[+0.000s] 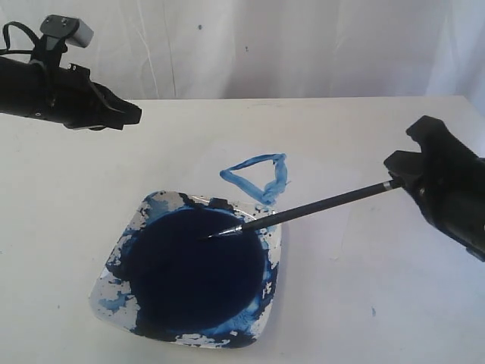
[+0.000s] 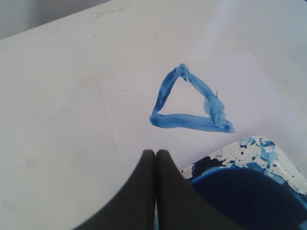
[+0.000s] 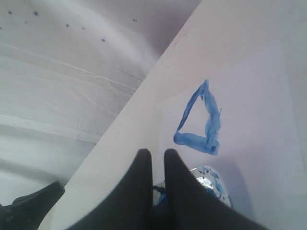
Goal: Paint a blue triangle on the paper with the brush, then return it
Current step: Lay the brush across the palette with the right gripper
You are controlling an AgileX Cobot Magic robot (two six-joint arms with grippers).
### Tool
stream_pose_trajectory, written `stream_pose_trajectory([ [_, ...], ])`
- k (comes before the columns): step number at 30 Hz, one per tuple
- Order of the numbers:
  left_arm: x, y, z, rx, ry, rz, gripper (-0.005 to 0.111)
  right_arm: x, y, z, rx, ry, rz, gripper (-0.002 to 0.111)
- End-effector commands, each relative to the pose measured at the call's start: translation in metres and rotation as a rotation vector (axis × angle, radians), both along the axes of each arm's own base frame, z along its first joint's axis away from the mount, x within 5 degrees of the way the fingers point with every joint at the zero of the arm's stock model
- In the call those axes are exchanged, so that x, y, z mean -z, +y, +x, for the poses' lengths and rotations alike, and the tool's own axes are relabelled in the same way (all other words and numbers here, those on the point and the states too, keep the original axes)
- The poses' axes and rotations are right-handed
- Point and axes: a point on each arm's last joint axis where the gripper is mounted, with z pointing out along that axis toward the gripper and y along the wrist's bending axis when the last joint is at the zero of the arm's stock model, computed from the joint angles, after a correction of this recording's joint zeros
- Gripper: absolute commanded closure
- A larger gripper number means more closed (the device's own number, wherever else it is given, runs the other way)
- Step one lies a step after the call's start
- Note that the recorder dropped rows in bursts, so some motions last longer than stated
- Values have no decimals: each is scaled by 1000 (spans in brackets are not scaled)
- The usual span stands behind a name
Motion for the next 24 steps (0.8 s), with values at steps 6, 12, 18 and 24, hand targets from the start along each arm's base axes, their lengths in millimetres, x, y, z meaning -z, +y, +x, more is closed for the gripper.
stream_pose_trajectory([
  [6,-2,-2,-5,20,10,-27,107,5,9,1,-36,-12,-4,107],
  [12,-2,-2,-4,17,8,-26,107,22,16,14,-20,16,-34,107],
  [18,-2,-2,-4,28,-7,-14,107,36,21,24,13,50,-8,107],
  [24,-2,-2,-4,30,-9,-12,107,53,26,32,47,122,37,107],
])
